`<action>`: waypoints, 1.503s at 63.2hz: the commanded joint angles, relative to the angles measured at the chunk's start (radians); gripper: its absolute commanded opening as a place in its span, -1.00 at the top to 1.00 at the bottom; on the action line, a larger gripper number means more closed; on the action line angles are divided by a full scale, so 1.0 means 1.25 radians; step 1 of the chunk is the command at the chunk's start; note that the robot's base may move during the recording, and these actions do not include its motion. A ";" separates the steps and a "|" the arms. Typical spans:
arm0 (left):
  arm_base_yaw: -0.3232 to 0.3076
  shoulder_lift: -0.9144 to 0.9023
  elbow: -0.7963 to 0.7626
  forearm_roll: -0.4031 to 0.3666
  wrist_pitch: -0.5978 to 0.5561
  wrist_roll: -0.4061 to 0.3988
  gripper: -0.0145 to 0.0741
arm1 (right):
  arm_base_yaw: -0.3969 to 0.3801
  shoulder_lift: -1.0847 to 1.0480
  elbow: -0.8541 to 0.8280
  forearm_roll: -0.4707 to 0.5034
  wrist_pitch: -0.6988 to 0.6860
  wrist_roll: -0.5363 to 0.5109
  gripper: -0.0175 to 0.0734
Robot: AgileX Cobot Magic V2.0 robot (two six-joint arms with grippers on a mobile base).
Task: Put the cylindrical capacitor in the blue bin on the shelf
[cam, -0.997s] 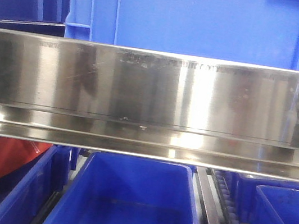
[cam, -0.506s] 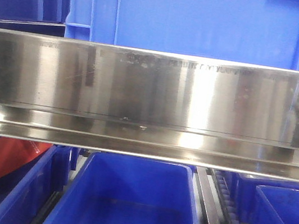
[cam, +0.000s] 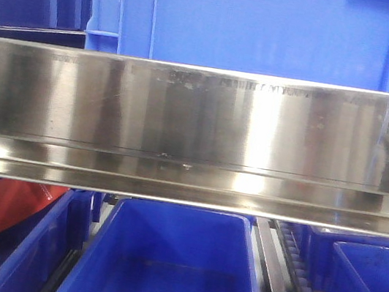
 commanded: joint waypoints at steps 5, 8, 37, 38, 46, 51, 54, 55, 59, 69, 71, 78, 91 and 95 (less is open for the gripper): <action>0.117 -0.069 0.127 -0.074 -0.188 0.063 0.92 | -0.001 -0.003 0.002 -0.007 -0.024 0.000 0.96; 0.144 -0.072 0.170 -0.074 -0.223 0.065 0.92 | -0.001 -0.003 0.002 -0.007 -0.024 0.000 0.96; 0.158 -0.072 0.247 -0.074 -0.260 0.065 0.92 | 0.000 -0.003 0.002 -0.003 -0.024 0.000 0.96; 0.157 -0.072 0.247 -0.074 -0.260 0.065 0.92 | 0.000 -0.003 0.002 -0.003 -0.024 0.000 0.96; 0.157 -0.072 0.247 -0.074 -0.262 0.065 0.92 | 0.000 -0.003 0.002 -0.003 -0.024 0.000 0.96; 0.158 -0.072 0.247 -0.074 -0.262 0.065 0.92 | 0.000 -0.003 0.002 -0.003 -0.024 0.000 0.96; 0.158 -0.072 0.247 -0.074 -0.262 0.065 0.92 | 0.000 -0.003 0.002 -0.003 -0.024 0.000 0.96; 0.158 -0.072 0.247 -0.074 -0.262 0.065 0.92 | 0.000 -0.003 0.002 -0.003 -0.024 0.000 0.96; 0.158 -0.072 0.247 -0.074 -0.262 0.065 0.92 | 0.000 -0.003 0.002 -0.003 -0.024 0.000 0.96; 0.158 -0.072 0.247 -0.074 -0.262 0.065 0.92 | 0.000 -0.003 0.002 -0.003 -0.024 0.000 0.96; 0.158 -0.072 0.247 -0.074 -0.262 0.065 0.92 | 0.000 -0.003 0.002 -0.003 -0.024 0.000 0.96; 0.158 -0.072 0.247 -0.074 -0.262 0.065 0.92 | 0.000 -0.003 0.002 -0.003 -0.024 0.000 0.96; 0.158 -0.072 0.247 -0.074 -0.262 0.065 0.92 | 0.000 -0.003 0.002 -0.003 -0.024 0.000 0.96; 0.158 -0.072 0.247 -0.074 -0.262 0.065 0.92 | 0.000 -0.003 0.002 0.002 -0.023 0.000 0.96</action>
